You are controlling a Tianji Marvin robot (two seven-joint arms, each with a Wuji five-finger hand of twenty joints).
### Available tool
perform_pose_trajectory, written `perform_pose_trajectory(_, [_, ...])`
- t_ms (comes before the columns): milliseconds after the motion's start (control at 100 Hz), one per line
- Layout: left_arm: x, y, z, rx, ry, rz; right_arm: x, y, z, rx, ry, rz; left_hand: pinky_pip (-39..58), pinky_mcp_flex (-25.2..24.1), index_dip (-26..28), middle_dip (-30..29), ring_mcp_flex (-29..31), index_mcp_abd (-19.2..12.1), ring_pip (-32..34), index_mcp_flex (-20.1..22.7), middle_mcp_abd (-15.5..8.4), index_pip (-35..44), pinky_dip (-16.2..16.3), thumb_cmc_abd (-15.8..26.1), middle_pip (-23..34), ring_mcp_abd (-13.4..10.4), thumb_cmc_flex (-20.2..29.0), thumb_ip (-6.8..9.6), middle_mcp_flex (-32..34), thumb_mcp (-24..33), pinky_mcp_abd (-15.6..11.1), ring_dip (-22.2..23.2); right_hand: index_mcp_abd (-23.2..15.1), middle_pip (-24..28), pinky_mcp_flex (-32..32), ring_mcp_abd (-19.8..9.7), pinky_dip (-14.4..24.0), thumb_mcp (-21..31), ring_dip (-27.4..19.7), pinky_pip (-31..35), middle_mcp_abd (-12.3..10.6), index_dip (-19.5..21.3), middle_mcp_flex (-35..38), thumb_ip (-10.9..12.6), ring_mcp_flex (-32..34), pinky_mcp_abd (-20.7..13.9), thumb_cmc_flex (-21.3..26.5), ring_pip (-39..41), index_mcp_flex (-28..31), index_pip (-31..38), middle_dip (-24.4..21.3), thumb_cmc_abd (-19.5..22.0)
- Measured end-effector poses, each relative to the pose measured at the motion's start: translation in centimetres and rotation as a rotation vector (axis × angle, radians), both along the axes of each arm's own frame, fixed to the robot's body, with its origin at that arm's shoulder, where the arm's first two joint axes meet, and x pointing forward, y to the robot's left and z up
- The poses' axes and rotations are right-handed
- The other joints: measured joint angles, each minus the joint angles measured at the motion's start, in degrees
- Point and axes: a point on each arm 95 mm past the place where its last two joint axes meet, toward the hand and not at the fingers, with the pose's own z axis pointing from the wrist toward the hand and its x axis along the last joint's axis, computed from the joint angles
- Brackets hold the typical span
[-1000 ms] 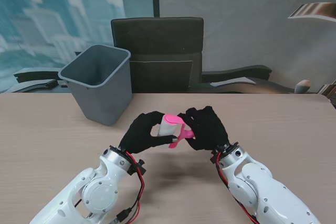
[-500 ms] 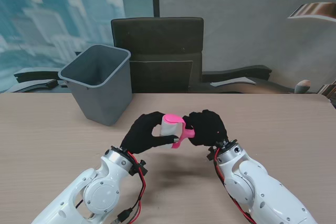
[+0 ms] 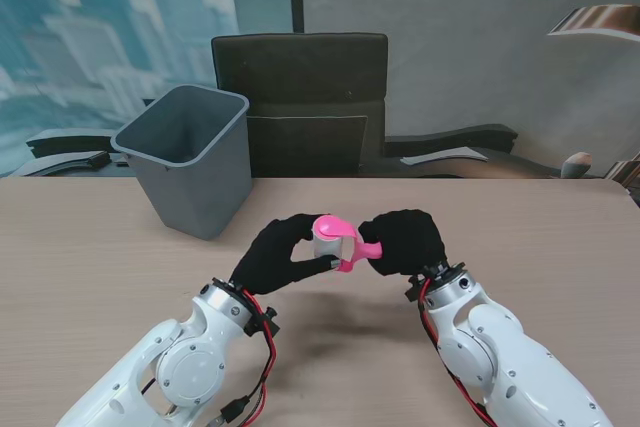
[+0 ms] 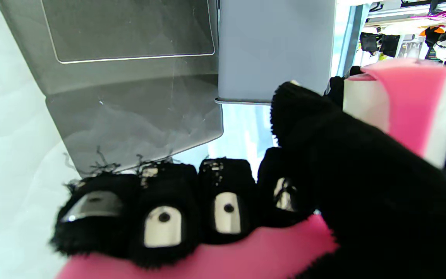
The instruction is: Replace a lint-roller refill
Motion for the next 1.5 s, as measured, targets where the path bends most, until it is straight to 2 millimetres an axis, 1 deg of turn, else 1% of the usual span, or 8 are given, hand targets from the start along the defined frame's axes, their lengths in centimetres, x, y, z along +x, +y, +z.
perform_pose_trajectory(70, [0.0,0.2,0.0,0.007,0.000,0.001,0.0,-0.3,0.1,0.018,0.036,-0.003,-0.65,-0.12,-0.50,0.00,-0.17,-0.13,-0.62,-0.34,0.08,-1.29,0.00,0.99,-0.37,0.02,0.00,0.82,-0.60,0.40,0.00,-0.08,-0.01,0.00,0.51,-0.21,0.00,0.00,1.35,0.74,-0.41,0.00,0.71,1.50,0.42,-0.20,0.02,0.01,0.75,0.00,0.68,-0.17])
perform_pose_trajectory(110, [0.0,0.3,0.0,0.014,-0.002,0.003,-0.1,-0.5,0.2,0.041,0.072,-0.008,-0.69,-0.14,-0.60,0.00,-0.58,-0.13,-0.73,-0.35,0.09,-1.47,0.00,0.93,-0.58,0.02,0.00,1.65,-0.60,1.31,0.00,-0.11,-0.02,0.00,0.63,-0.26,0.00,0.00,1.77,0.87,-0.45,0.00,1.01,1.53,0.56,-0.24,0.03,0.01,1.41,0.00,1.19,-0.18])
perform_pose_trajectory(200, [0.0,0.8,0.0,0.051,-0.029,0.004,-0.2,-1.2,0.3,0.045,0.132,-0.027,-0.70,-0.16,-0.61,-0.01,-0.63,0.01,-0.74,-0.36,0.10,-1.60,0.00,0.93,-0.60,0.02,0.01,1.80,-0.60,1.32,0.00,-0.12,-0.02,0.01,0.83,-0.34,0.00,0.00,2.24,1.30,-0.52,0.00,1.13,2.95,0.71,-0.38,0.06,0.01,1.46,0.01,1.42,-0.19])
perform_pose_trajectory(350, [0.0,1.7,-0.3,0.097,-0.080,-0.002,-0.4,-2.5,0.4,-0.055,0.278,-0.078,-0.71,-0.16,-0.62,-0.01,-0.63,-1.62,-0.74,0.20,0.10,-1.60,0.00,0.93,-0.61,0.02,0.01,2.03,-0.60,1.32,0.00,-0.12,0.22,0.17,1.34,-0.46,0.01,0.52,3.12,2.25,-0.56,0.00,1.60,2.96,1.28,-0.45,0.21,0.09,2.04,0.04,1.81,-0.23])
perform_pose_trajectory(570, [0.2,3.0,-0.9,0.183,-0.134,-0.024,0.1,-3.6,-1.6,-0.098,0.602,-0.103,-1.84,0.04,0.00,-0.02,-0.63,-1.55,-0.74,1.51,0.10,-1.36,0.00,0.93,0.42,0.04,0.01,2.07,0.60,1.32,-0.04,-0.12,0.62,0.58,1.49,-0.49,0.01,0.62,3.40,3.02,-0.56,0.01,1.63,2.97,1.40,-0.46,0.27,0.30,2.60,0.04,1.82,-0.23])
perform_pose_trajectory(810, [0.6,3.8,-1.5,0.242,-0.149,-0.028,1.8,-3.7,-3.5,-0.278,0.801,-0.085,-3.35,0.09,0.01,-0.02,-0.63,-1.55,-1.60,1.51,0.10,-1.36,-0.08,0.93,0.43,0.04,0.01,2.31,0.61,1.32,-0.09,-0.88,0.73,0.74,1.49,-0.50,0.04,0.62,3.40,3.53,-0.57,0.46,1.63,2.97,1.40,-0.46,0.30,0.58,2.60,0.04,1.93,-0.23])
perform_pose_trajectory(1180, [0.8,4.5,-1.8,0.249,-0.133,0.005,4.0,-3.6,-6.5,-0.425,0.869,-0.101,-3.41,0.52,0.40,-0.02,-0.62,-1.44,-2.08,1.52,0.07,-1.36,-0.10,0.93,1.40,0.04,0.02,2.31,1.87,1.91,-0.09,-0.92,0.76,0.81,1.52,-0.51,0.60,0.62,3.61,4.35,-0.57,0.76,1.63,2.97,1.40,-0.46,0.32,1.56,2.61,0.04,2.06,-0.23])
perform_pose_trajectory(1500, [0.8,4.6,-2.0,0.244,-0.107,0.014,4.9,-5.3,-6.6,-0.537,0.777,-0.138,-3.41,0.55,0.40,-0.02,-0.60,-1.43,-2.09,1.52,0.07,-1.37,-0.10,0.93,1.40,0.04,0.02,2.32,1.87,1.91,-0.09,-0.93,0.76,0.82,1.52,-0.55,0.77,1.20,3.63,4.41,-0.57,1.46,1.64,2.97,1.40,-0.46,0.32,2.19,2.65,0.73,2.11,-0.82])
